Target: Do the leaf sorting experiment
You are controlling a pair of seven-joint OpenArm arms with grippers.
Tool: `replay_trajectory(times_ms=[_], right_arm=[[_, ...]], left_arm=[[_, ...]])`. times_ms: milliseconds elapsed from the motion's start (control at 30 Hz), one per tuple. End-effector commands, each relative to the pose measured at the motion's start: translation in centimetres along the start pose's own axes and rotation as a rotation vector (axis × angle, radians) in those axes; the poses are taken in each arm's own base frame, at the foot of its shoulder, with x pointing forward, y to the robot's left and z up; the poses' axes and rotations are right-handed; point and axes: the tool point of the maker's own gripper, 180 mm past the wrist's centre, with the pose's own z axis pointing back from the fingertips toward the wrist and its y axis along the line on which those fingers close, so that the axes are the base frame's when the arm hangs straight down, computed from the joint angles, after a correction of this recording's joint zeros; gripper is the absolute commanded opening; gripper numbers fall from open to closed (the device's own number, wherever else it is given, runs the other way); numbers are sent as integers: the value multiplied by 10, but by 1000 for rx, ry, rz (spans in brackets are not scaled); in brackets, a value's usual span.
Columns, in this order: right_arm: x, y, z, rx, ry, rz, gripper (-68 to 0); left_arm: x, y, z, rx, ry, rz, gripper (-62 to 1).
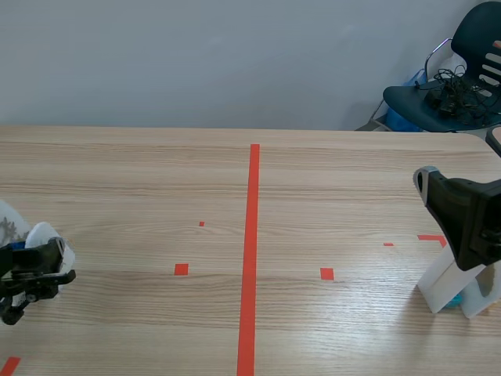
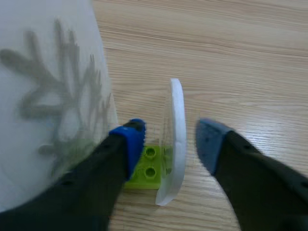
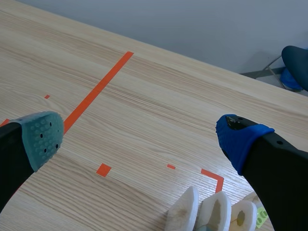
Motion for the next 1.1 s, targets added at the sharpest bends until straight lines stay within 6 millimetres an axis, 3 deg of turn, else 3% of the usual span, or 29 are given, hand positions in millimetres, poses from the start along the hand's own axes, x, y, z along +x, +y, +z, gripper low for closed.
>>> replay_trajectory(times_ms=[0, 67, 300, 400, 500, 567, 733, 1067], right_arm=[[7, -2, -1, -3, -28, -1, 4], [7, -2, -1, -3, -28, -1, 4], [7, -2, -1, -3, -28, -1, 4], [7, -3, -1, -3, -28, -1, 4], [7, -3, -1, -4, -28, 0, 4], [7, -3, -1, -6, -28, 0, 4], [7, -3, -1, -6, -28, 1, 4], [7, -3, -1, -6, -29, 0, 4]], left_arm=[[26, 3, -1, -5, -67, -17, -206], [38, 4, 0, -13, -93, -36, -139], [110, -6, 21, -73, -187, -149, -131], [141, -31, 39, -178, -225, -159, -126], [161, -65, 59, -309, -250, -183, -39], [165, -91, 73, -419, -249, -202, 14], [147, -140, 107, -685, -176, -231, 14], [133, -142, 111, -709, -129, -225, 14]])
